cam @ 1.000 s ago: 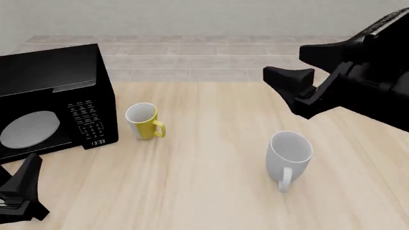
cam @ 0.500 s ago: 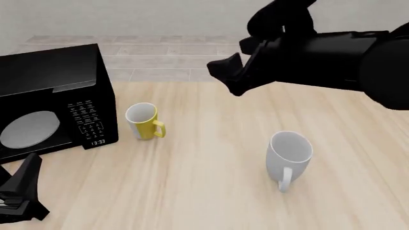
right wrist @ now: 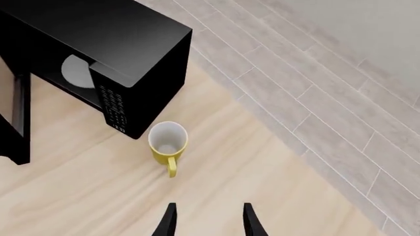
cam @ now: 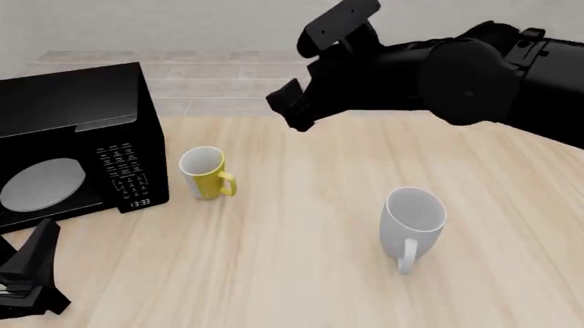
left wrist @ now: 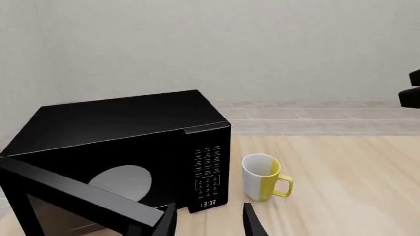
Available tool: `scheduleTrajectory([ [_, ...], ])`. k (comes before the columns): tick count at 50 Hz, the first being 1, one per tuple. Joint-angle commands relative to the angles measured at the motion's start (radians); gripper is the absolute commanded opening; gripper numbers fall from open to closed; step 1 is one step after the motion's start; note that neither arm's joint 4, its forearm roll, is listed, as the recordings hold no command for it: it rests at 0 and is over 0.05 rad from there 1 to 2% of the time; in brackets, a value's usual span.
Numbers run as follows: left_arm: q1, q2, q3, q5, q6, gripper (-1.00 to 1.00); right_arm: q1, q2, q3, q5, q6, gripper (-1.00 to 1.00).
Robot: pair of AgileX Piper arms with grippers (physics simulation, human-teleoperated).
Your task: Put the yellow and white mug to the front of the white mug.
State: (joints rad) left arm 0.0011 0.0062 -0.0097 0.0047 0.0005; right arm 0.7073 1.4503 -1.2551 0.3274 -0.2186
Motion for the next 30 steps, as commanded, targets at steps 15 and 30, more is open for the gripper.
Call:
scheduleTrajectory([
  [15, 0.0, -0.004, 0.004, -0.001, 0.001, 1.0, 0.052, 0.185, -0.095, -0.015, -0.005, 1.0],
  [30, 0.0, -0.003, -0.002, 0.004, 0.001, 1.0, 0.093, 0.276, -0.142, -0.021, 0.026, 1.0],
])
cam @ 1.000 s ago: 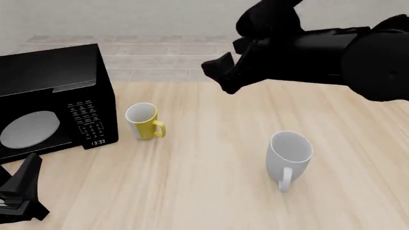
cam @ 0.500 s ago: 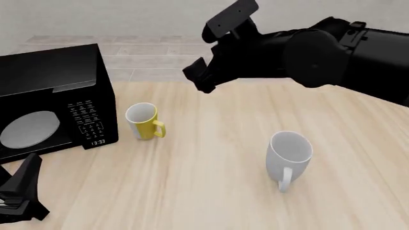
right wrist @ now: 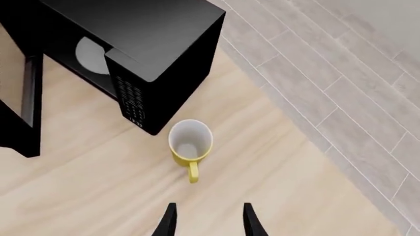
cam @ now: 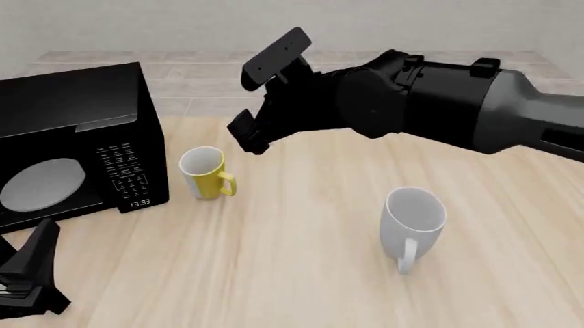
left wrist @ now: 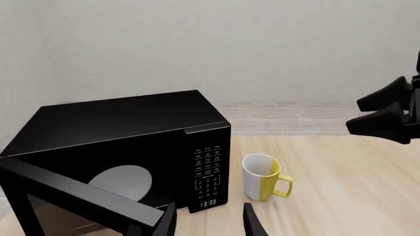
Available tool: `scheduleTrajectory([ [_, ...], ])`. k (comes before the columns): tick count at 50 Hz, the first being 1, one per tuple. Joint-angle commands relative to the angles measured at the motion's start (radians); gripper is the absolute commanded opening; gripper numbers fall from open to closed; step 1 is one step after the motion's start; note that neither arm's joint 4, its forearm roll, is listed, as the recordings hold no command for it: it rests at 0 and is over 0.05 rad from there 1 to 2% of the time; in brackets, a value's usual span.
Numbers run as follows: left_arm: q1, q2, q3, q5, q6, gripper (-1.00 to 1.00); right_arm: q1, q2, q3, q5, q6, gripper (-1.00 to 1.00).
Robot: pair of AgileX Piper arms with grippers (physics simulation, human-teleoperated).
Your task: Put the yellow and white mug to the front of the white mug.
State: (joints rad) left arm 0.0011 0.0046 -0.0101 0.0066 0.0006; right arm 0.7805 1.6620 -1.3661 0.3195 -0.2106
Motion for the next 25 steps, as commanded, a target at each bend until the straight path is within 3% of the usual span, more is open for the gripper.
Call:
scheduleTrajectory([
  [1, 0.0, 0.009, -0.018, 0.008, 0.001, 1.0, 0.019, 0.069, -0.033, -0.012, 0.017, 1.0],
  [25, 0.0, -0.001, -0.002, 0.002, 0.001, 1.0, 0.009, 0.14, -0.069, -0.051, 0.06, 1.0],
])
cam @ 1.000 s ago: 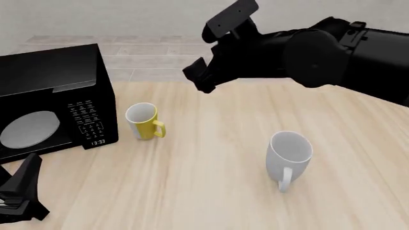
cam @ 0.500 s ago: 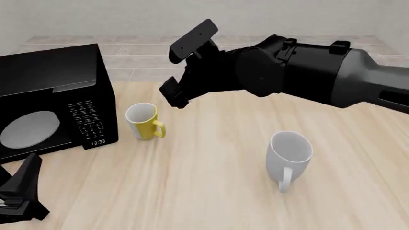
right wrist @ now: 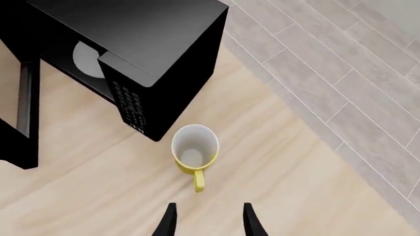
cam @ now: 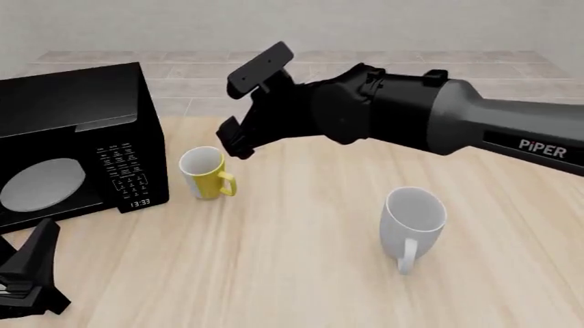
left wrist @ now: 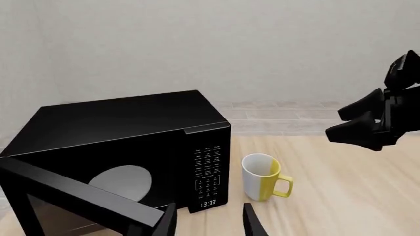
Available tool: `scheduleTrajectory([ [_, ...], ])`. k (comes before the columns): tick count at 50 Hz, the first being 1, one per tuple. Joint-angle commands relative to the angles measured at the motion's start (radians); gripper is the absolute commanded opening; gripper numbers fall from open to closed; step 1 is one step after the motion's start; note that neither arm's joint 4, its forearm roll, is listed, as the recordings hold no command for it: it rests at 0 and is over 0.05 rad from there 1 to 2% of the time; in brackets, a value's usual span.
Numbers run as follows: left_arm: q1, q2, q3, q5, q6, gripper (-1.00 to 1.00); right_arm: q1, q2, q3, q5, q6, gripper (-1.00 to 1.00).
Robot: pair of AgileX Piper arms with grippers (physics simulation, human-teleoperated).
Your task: Put the yellow and white mug to the front of the white mug.
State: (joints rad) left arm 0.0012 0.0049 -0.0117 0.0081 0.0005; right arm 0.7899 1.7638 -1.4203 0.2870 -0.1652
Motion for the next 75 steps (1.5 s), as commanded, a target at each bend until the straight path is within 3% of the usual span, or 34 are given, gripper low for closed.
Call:
scheduleTrajectory([
  [1, 0.0, -0.001, 0.0, 0.0, 0.001, 1.0, 0.001, 0.043, -0.017, -0.02, 0.016, 1.0],
  [75, -0.001, -0.001, 0.0, 0.0, 0.001, 1.0, -0.013, 0.225, -0.081, -0.076, 0.054, 1.0],
])
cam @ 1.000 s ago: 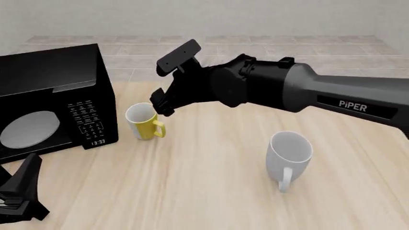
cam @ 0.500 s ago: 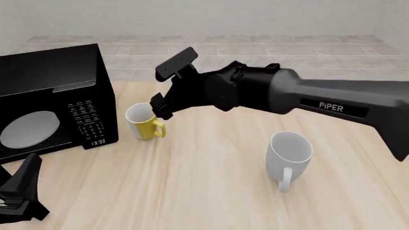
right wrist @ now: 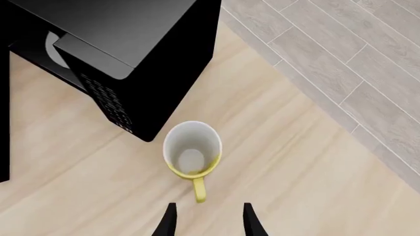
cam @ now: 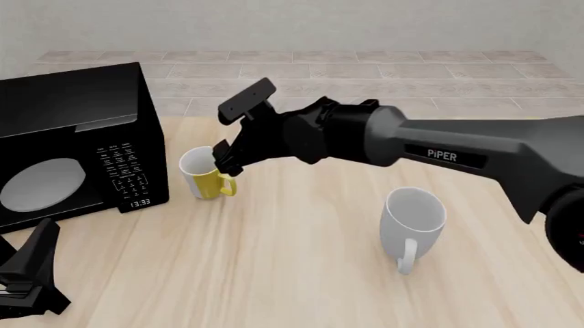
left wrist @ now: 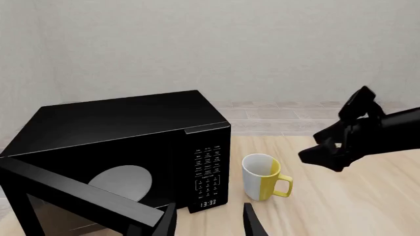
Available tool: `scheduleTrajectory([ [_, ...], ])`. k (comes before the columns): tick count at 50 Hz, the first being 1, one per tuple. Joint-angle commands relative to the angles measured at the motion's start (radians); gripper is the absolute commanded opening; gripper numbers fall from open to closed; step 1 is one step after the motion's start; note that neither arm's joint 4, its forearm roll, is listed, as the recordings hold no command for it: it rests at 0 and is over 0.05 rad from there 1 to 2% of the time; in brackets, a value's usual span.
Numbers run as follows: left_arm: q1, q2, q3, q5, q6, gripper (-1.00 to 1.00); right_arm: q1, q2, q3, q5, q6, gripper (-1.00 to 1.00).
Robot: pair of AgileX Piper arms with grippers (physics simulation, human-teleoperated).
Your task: Put the yellow and white mug to the front of the white mug.
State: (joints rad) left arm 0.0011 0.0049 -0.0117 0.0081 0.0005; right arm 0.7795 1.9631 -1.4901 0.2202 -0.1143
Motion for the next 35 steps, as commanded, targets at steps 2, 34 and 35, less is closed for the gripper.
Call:
scheduleTrajectory([
  [2, 0.0, -0.001, 0.0, 0.0, 0.001, 1.0, -0.002, 0.028, -0.012, -0.012, 0.004, 1.0],
  [34, 0.0, -0.001, 0.0, 0.0, 0.001, 1.0, -0.001, 0.091, -0.032, -0.037, 0.018, 1.0],
  [35, 0.0, -0.001, 0.0, 0.0, 0.001, 1.0, 0.0, 0.094, -0.034, -0.036, 0.018, 1.0],
])
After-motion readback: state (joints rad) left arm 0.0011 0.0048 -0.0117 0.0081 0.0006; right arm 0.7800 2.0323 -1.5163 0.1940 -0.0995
